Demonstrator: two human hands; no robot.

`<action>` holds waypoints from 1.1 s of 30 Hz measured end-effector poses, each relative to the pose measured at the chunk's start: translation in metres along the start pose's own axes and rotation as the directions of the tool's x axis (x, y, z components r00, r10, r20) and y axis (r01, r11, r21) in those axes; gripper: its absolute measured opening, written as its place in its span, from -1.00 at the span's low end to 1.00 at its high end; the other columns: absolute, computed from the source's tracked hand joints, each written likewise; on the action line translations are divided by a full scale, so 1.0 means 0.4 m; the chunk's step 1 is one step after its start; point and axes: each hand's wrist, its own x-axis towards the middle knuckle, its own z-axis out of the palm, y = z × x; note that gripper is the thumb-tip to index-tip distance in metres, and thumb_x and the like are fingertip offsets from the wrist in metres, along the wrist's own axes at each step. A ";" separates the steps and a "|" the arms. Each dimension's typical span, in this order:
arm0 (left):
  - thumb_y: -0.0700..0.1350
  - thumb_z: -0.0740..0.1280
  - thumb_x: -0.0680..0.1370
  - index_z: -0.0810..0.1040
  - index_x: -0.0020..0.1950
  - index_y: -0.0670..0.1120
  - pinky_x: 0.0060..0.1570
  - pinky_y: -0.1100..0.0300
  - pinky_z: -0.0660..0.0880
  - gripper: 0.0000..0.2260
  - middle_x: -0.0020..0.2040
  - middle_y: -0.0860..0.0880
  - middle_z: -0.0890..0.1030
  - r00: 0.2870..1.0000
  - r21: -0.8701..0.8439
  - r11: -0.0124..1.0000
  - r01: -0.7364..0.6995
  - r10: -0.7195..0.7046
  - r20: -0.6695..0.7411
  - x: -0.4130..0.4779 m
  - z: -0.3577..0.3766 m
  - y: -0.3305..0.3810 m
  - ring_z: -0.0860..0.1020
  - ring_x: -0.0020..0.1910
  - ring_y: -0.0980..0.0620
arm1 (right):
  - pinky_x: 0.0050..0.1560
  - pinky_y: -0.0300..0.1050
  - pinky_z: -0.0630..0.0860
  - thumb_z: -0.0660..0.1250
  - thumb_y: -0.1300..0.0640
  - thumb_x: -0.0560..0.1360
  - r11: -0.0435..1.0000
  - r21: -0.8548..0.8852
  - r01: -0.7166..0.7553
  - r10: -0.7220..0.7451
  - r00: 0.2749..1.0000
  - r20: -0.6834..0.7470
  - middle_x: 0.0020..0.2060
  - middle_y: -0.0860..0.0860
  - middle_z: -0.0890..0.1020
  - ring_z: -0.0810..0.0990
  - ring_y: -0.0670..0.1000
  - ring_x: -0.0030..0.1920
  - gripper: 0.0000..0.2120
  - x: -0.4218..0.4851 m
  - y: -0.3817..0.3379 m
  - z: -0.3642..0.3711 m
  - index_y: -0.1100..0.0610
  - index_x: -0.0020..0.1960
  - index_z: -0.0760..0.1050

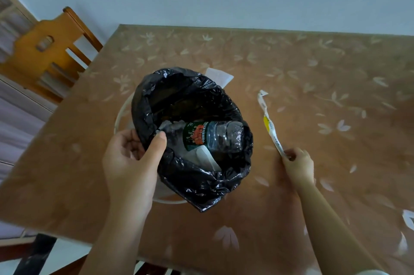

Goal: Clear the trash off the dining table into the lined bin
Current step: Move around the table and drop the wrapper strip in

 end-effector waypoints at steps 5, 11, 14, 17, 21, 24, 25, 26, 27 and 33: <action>-0.03 0.41 0.28 0.44 -0.28 0.01 -0.25 0.20 0.42 -0.83 -0.36 0.14 0.45 0.999 -0.002 0.999 0.042 -0.042 0.001 -0.010 -0.023 -0.009 0.43 -0.33 0.14 | -0.27 -0.11 0.35 0.29 0.23 0.41 0.991 0.125 -0.054 0.055 0.998 -0.005 -0.21 0.12 0.56 0.48 0.10 -0.19 -0.95 -0.065 -0.003 -0.019 0.17 -0.21 0.52; -0.04 0.41 0.29 0.41 -0.30 -0.02 -0.29 0.17 0.37 -0.81 -0.34 0.05 0.40 0.997 -0.053 0.996 0.075 -0.073 0.032 -0.018 -0.052 -0.008 0.40 -0.33 0.07 | -0.40 -0.30 0.35 0.34 0.20 0.37 0.949 0.313 0.041 -0.008 0.994 -0.108 -0.41 -0.09 0.53 0.45 -0.06 -0.37 -0.88 -0.169 -0.099 -0.098 0.04 -0.32 0.49; -0.09 0.42 0.33 0.40 -0.31 0.00 -0.24 0.08 0.38 -0.81 -0.32 0.02 0.40 0.995 -0.063 0.995 0.077 -0.073 0.064 -0.027 -0.055 -0.005 0.42 -0.28 0.01 | -0.37 -0.22 0.36 0.37 0.20 0.37 0.932 0.345 0.112 -0.079 0.991 -0.109 -0.40 -0.06 0.55 0.46 -0.05 -0.37 -0.91 -0.226 -0.158 -0.152 0.05 -0.29 0.53; -0.02 0.42 0.28 0.40 -0.30 -0.02 -0.23 0.03 0.39 -0.79 -0.30 -0.02 0.43 0.993 -0.052 0.996 0.078 -0.073 0.090 -0.031 -0.058 -0.005 0.44 -0.26 -0.03 | -0.35 -0.28 0.37 0.38 0.20 0.37 0.920 0.328 0.215 -0.197 0.976 -0.090 -0.39 -0.01 0.58 0.47 -0.08 -0.37 -0.87 -0.286 -0.209 -0.204 0.00 -0.29 0.54; 0.00 0.41 0.26 0.36 -0.33 -0.06 -0.22 -0.01 0.36 -0.75 -0.31 -0.06 0.41 0.992 -0.064 0.995 0.080 -0.073 0.103 -0.032 -0.075 -0.008 0.43 -0.25 -0.07 | -0.36 -0.46 0.33 0.39 0.22 0.39 0.929 0.257 0.267 -0.278 0.961 0.003 -0.33 -0.01 0.60 0.49 -0.07 -0.32 -0.89 -0.345 -0.258 -0.259 0.02 -0.23 0.58; -0.02 0.40 0.26 0.32 -0.37 -0.04 -0.26 0.03 0.31 -0.75 -0.36 -0.02 0.37 0.992 -0.081 0.993 0.089 -0.081 0.095 -0.034 -0.096 -0.009 0.38 -0.30 -0.04 | -0.36 -0.49 0.32 0.40 0.25 0.38 0.934 0.110 0.340 -0.347 0.936 0.061 -0.39 -0.07 0.51 0.42 -0.12 -0.37 -0.96 -0.370 -0.287 -0.282 0.14 -0.22 0.59; -0.03 0.40 0.26 0.31 -0.38 -0.03 -0.28 0.04 0.29 -0.74 -0.38 0.00 0.35 0.993 -0.083 0.993 0.088 -0.081 0.088 -0.034 -0.103 -0.010 0.36 -0.33 -0.02 | -0.35 -0.48 0.31 0.40 0.26 0.38 0.924 0.057 0.377 -0.381 0.921 0.086 -0.38 -0.04 0.50 0.41 -0.11 -0.36 -0.98 -0.377 -0.299 -0.286 0.17 -0.20 0.60; -0.02 0.40 0.25 0.30 -0.37 -0.04 -0.29 0.05 0.29 -0.74 -0.38 0.00 0.34 0.993 -0.079 0.993 0.087 -0.081 0.081 -0.035 -0.111 -0.011 0.36 -0.34 0.00 | -0.34 -0.47 0.31 0.40 0.27 0.38 0.911 0.015 0.412 -0.411 0.904 0.115 -0.34 0.02 0.52 0.42 -0.08 -0.34 -0.96 -0.382 -0.310 -0.287 0.18 -0.18 0.61; -0.01 0.40 0.25 0.32 -0.36 -0.06 -0.29 0.04 0.30 -0.74 -0.37 -0.01 0.36 0.994 -0.068 0.994 0.088 -0.083 0.074 -0.035 -0.119 -0.013 0.37 -0.33 -0.01 | -0.32 -0.47 0.30 0.39 0.27 0.38 0.897 -0.012 0.441 -0.435 0.888 0.148 -0.29 0.06 0.54 0.43 -0.06 -0.32 -0.93 -0.386 -0.322 -0.287 0.16 -0.16 0.62; 0.14 0.40 0.18 0.44 -0.30 0.00 -0.22 -0.04 0.45 -0.72 -0.32 -0.03 0.52 0.997 0.048 0.996 0.072 -0.074 0.032 -0.046 -0.175 -0.024 0.52 -0.29 -0.09 | -0.31 -0.41 0.29 0.39 0.22 0.40 0.813 -0.031 0.582 -0.543 0.776 0.321 -0.21 0.17 0.57 0.41 -0.03 -0.31 -0.89 -0.394 -0.391 -0.241 0.09 -0.10 0.64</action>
